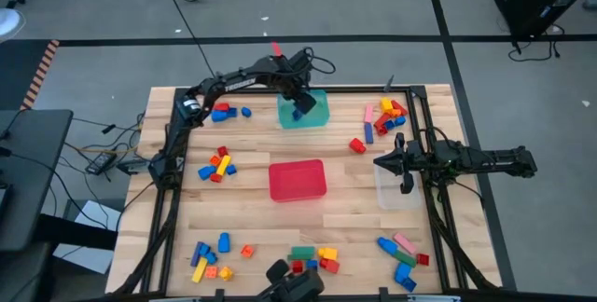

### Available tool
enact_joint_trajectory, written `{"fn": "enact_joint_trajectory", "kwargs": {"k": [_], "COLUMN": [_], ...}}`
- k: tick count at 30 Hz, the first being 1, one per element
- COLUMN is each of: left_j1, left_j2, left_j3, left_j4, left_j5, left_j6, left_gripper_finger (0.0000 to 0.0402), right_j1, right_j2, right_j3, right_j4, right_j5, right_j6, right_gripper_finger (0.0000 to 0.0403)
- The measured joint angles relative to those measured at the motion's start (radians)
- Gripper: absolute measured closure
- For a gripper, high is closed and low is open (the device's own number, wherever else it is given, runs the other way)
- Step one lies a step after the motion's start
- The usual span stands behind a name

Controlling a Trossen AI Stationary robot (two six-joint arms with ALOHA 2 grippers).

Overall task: Sort blocks by size
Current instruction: Put the blue 4 stud game piece into the blue bin

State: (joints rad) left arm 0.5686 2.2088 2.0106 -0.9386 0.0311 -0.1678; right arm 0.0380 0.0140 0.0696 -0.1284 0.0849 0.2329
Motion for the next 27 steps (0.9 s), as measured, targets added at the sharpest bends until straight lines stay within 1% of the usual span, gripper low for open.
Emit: {"fn": "enact_joint_trajectory", "kwargs": {"k": [6,11,13,17,20,24,27], "left_j1": [-0.002,-0.035,-0.056,-0.101,-0.127,-0.149,-0.159], "left_j2": [-0.059,-0.112,-0.143,-0.193,-0.225,-0.255,-0.301], "left_j3": [0.000,0.000,0.000,0.000,0.000,-0.005,-0.058], "left_j4": [-0.042,-0.086,-0.089,-0.086,-0.096,-0.141,-0.128], "left_j5": [0.000,-0.005,-0.019,-0.089,-0.106,-0.084,-0.021], "left_j6": [-0.001,0.011,0.012,0.011,0.037,0.083,0.116], "left_gripper_finger": [0.0198,0.0198,0.0198,0.0198,0.0198,0.0198,0.0198], "right_j1": [0.000,0.000,0.000,0.000,0.000,0.000,0.000], "right_j2": [0.000,0.000,0.000,0.000,0.000,0.000,0.000], "right_j3": [0.000,0.000,0.000,0.000,0.000,0.000,0.000], "right_j4": [0.000,0.000,0.000,0.000,0.000,0.000,0.000], "right_j5": [0.000,0.000,0.000,0.000,0.000,0.000,0.000], "right_j6": [0.000,0.000,0.000,0.000,0.000,0.000,0.000], "right_gripper_finger": [0.0373,0.0371,0.0372,0.0375,0.0375,0.0373,0.0373]}}
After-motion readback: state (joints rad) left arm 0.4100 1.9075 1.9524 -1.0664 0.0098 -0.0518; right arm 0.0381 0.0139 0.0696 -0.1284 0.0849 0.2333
